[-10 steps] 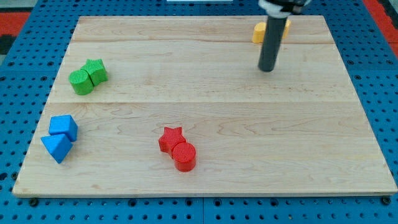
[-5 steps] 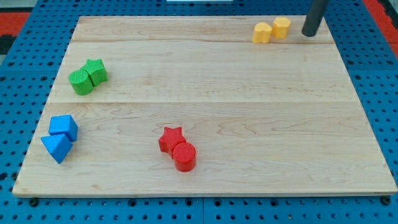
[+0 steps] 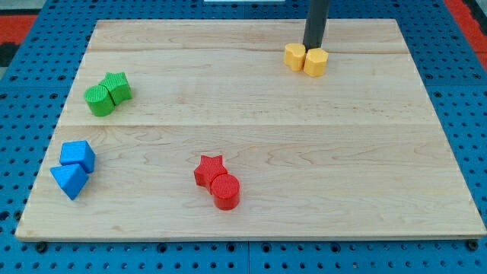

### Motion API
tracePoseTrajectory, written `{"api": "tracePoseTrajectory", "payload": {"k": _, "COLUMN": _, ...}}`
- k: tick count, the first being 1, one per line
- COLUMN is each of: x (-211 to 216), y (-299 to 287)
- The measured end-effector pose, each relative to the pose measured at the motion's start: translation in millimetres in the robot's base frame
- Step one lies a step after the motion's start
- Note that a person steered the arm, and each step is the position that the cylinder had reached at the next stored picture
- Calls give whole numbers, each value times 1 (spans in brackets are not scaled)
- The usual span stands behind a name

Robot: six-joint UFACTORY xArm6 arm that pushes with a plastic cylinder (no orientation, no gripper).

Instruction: Slide the yellow hexagon to the center right side of the board

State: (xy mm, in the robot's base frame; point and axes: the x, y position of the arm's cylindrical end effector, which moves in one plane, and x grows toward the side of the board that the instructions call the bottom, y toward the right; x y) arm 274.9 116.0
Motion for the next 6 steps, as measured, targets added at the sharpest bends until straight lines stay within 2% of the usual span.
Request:
{"api": "tracePoseTrajectory", "payload": {"k": 2, "x": 0, "y": 0}}
{"api": "tracePoseTrajectory", "payload": {"k": 4, "x": 57, "y": 1}}
{"api": "tracePoseTrajectory", "payload": {"k": 6, "x": 92, "y": -46}}
